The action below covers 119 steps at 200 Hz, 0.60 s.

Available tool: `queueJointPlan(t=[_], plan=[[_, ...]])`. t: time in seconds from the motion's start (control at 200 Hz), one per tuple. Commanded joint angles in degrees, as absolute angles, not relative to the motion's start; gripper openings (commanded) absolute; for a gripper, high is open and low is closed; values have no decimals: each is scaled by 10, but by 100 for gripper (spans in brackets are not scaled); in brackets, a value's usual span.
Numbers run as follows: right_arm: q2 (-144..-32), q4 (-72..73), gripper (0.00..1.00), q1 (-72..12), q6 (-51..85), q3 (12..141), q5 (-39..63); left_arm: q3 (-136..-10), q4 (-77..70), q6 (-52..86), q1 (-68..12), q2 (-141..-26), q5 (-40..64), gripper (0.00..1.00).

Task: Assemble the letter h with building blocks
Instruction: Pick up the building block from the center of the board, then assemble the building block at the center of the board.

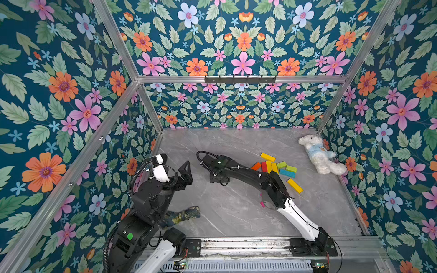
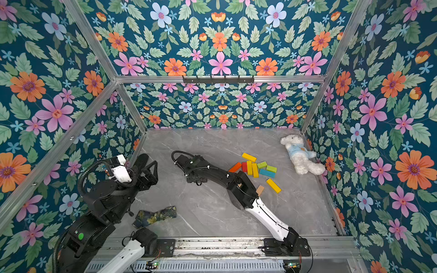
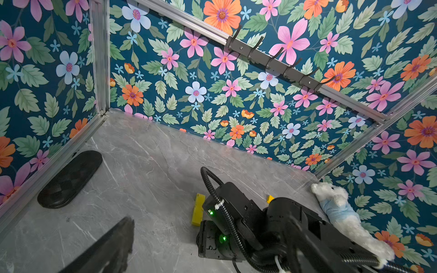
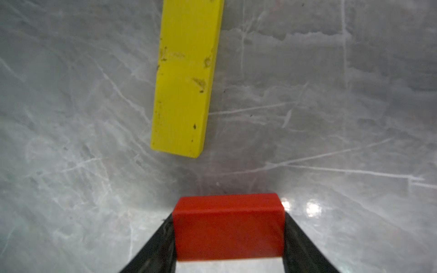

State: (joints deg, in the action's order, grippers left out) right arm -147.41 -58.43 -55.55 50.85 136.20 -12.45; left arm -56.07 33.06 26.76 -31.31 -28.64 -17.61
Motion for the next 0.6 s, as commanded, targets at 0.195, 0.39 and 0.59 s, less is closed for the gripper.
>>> queueJointPlan(t=[0.195,0.39,0.59], plan=[[-1504,-632,65,-562,565,1411,-152,-565,337,262,-313,-281,-175,99],[-1515,-635,65,-563,574,1427,-164,-567,338,261,-313,-277,-179,99],[-1538,-636,66,-563,570,1463,-160,-569,341,258,-313,-278,-182,99]])
